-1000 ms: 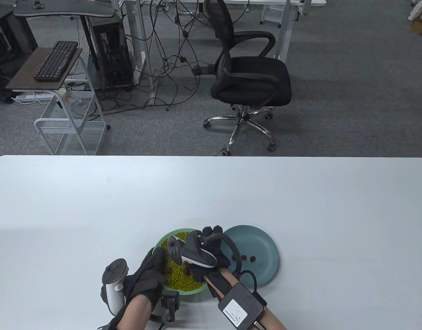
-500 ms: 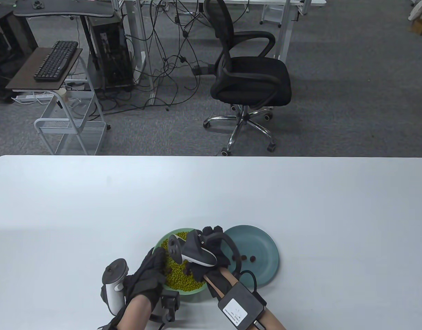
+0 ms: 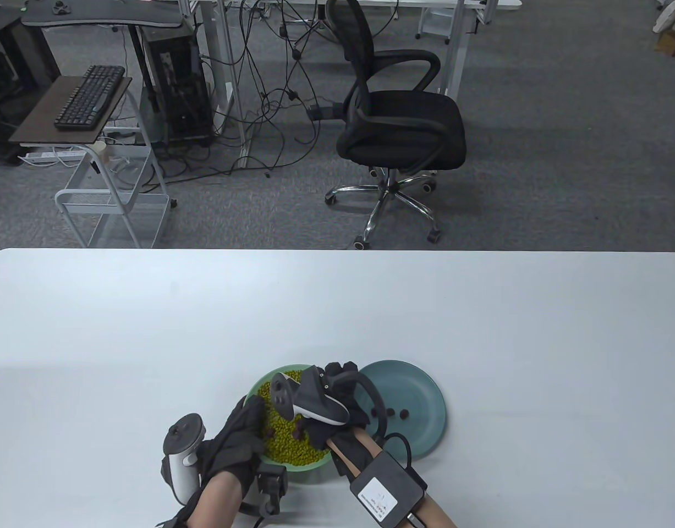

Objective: Pick cranberries with hand pinch into plate

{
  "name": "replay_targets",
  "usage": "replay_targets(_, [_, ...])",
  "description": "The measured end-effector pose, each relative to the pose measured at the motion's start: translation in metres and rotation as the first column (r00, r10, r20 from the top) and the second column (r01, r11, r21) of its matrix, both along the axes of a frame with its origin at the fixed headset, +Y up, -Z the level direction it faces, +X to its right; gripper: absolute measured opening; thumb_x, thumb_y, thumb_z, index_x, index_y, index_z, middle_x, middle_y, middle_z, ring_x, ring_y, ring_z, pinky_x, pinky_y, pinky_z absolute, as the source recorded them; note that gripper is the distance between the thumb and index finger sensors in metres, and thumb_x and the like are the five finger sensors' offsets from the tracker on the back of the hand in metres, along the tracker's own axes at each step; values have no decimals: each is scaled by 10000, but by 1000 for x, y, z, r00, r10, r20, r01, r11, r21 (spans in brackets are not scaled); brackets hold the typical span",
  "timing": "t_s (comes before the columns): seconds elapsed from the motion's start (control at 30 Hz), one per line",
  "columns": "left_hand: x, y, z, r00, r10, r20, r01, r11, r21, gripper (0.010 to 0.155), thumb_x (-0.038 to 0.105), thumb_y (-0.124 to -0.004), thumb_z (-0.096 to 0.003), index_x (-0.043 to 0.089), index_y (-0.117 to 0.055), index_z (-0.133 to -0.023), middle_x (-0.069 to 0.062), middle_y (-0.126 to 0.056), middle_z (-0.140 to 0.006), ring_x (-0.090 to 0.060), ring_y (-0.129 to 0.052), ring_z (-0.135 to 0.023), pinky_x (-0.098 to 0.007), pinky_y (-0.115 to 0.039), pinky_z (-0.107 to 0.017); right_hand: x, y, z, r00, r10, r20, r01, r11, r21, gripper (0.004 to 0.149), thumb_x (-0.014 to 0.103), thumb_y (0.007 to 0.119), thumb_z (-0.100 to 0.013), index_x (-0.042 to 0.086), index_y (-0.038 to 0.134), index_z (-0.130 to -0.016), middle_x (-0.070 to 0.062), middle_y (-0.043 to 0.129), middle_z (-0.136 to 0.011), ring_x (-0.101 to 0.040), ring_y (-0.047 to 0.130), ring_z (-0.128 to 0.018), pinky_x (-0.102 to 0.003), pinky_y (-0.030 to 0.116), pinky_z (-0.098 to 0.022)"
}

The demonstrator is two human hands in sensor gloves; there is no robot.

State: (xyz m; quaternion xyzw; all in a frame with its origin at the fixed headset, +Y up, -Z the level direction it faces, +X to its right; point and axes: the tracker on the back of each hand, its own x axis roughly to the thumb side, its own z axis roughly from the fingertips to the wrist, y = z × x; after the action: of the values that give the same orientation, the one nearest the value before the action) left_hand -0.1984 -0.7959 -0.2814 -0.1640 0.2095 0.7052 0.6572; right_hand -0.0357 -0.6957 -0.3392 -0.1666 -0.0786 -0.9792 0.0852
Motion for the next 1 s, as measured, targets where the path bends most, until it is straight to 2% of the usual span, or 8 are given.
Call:
replay_targets(0.43, [0, 0, 0, 1000, -2, 0, 2, 1000, -1, 494, 508, -571, -788, 245, -455, -1189, -104, -881, -944, -245, -1065, -749, -344, -945, -545, 5, 0, -2, 999, -37, 13, 37, 999, 3, 512, 336, 865, -539, 119, 739, -986, -119, 683, -1157, -474, 665, -1046, -729, 402, -702])
replay_targets(1.0, [0, 0, 0, 1000, -5, 4, 5, 1000, 1, 492, 506, -572, -789, 245, -454, -1190, -105, -883, -943, -248, -1064, -748, -346, -945, -544, 24, 9, 5, 982, -187, 34, 186, 982, 38, 514, 337, 863, -543, 114, 736, -988, -128, 678, -1158, -467, 662, -1047, -728, 405, -700])
